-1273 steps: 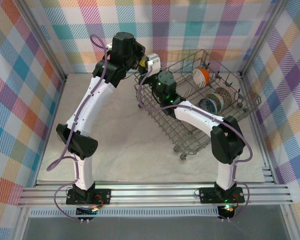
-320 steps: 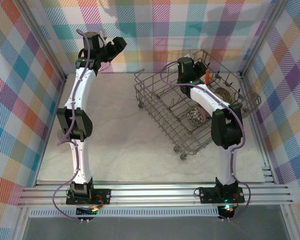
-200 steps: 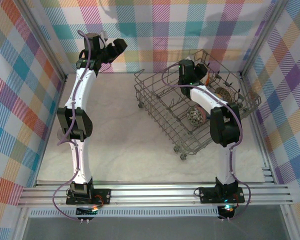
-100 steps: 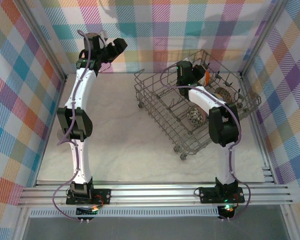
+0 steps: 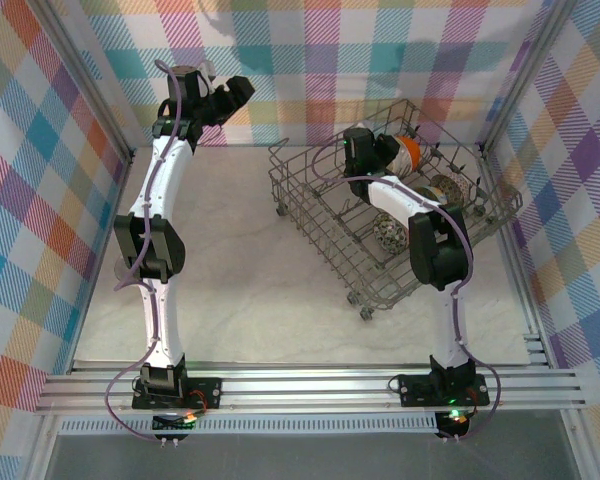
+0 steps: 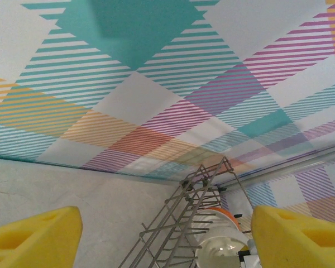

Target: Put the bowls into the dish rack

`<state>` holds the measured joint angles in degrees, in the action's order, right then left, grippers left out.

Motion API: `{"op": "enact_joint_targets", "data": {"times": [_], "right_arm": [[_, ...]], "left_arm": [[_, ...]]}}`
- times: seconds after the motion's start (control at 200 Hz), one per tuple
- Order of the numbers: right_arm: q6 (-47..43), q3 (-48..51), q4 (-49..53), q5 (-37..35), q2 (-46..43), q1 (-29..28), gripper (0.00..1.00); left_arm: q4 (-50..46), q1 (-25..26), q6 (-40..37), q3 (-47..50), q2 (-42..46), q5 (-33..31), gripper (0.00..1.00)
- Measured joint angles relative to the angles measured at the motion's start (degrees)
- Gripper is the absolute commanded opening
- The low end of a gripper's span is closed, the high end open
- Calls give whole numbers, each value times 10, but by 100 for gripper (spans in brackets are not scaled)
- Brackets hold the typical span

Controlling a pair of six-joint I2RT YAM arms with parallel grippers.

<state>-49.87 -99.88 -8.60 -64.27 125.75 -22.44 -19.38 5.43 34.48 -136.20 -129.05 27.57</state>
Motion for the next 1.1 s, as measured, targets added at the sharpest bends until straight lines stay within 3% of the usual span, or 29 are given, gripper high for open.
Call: {"op": "enact_joint_targets", "data": {"times": [0.235,1.1], "right_arm": [[-19,-10,0,-1,3,0,0],[14,-48,75,9,23,-1,40]], "left_arm": [[0,1,0,0,0,0,79],[0,2,0,8,0,-1,79]]}}
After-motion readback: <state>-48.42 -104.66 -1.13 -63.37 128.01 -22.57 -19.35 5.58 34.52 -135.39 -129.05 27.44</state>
